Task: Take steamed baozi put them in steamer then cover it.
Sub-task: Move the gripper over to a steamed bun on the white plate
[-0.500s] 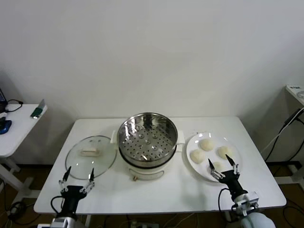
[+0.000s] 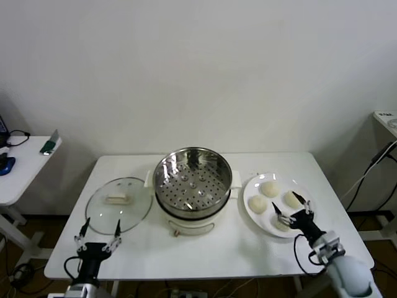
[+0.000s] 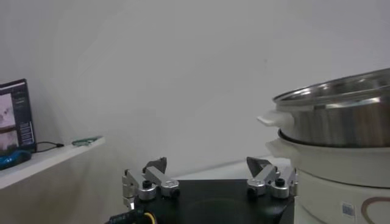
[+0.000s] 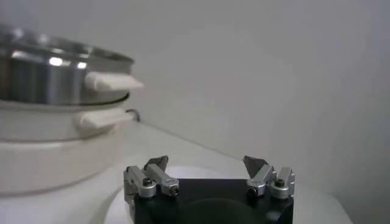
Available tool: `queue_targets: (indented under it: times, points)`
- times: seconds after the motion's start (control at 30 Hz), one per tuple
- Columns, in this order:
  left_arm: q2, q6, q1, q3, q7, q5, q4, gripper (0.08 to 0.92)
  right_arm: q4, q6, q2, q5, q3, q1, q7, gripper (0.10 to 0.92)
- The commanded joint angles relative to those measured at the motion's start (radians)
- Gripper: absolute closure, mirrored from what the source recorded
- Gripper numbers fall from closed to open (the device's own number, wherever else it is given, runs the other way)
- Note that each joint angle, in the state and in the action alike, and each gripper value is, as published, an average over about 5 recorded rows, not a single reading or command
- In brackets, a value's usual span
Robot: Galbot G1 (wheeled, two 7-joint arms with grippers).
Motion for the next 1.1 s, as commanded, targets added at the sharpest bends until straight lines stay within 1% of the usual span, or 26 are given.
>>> queue_targets:
  times: [0.03, 0.17, 0.27, 0.43, 0.57, 0.67, 0.77, 1.1]
  points:
    - [0.009, -0.006, 0.002, 0.004, -0.027, -0.004, 0.001, 0.177, -0.217, -0.090, -0.306, -0.131, -0.277, 0.393, -0.384, 0.203]
    - [0.015, -0.007, -0.002, 0.004, -0.031, -0.010, 0.007, 0.177, -0.312, -0.081, -0.331, -0.209, -0.473, 0.607, -0.498, 0.203]
    - [0.017, -0.012, -0.007, 0.005, -0.037, -0.007, 0.019, 0.177, -0.387, -0.067, -0.318, -0.247, -0.654, 0.793, -0.561, 0.203]
    - [0.025, -0.009, -0.009, 0.007, -0.045, -0.009, 0.029, 0.177, -0.541, -0.047, -0.239, -0.263, -0.951, 1.105, -0.624, 0.203]
    - [0.031, 0.001, -0.013, 0.005, -0.047, -0.018, 0.024, 0.177, -0.654, -0.021, -0.159, -0.246, -1.148, 1.270, -0.647, 0.203]
    - [0.034, 0.005, -0.015, 0.005, -0.048, -0.023, 0.022, 0.177, -0.731, -0.001, -0.094, -0.226, -1.271, 1.342, -0.655, 0.203]
    - [0.036, 0.009, -0.012, 0.005, -0.047, -0.025, 0.019, 0.177, -0.804, 0.016, -0.032, -0.240, -1.330, 1.366, -0.661, 0.203]
    - [0.041, 0.023, -0.009, 0.006, -0.043, -0.025, 0.007, 0.177, -0.974, 0.057, 0.112, -0.314, -1.316, 1.323, -0.655, 0.203]
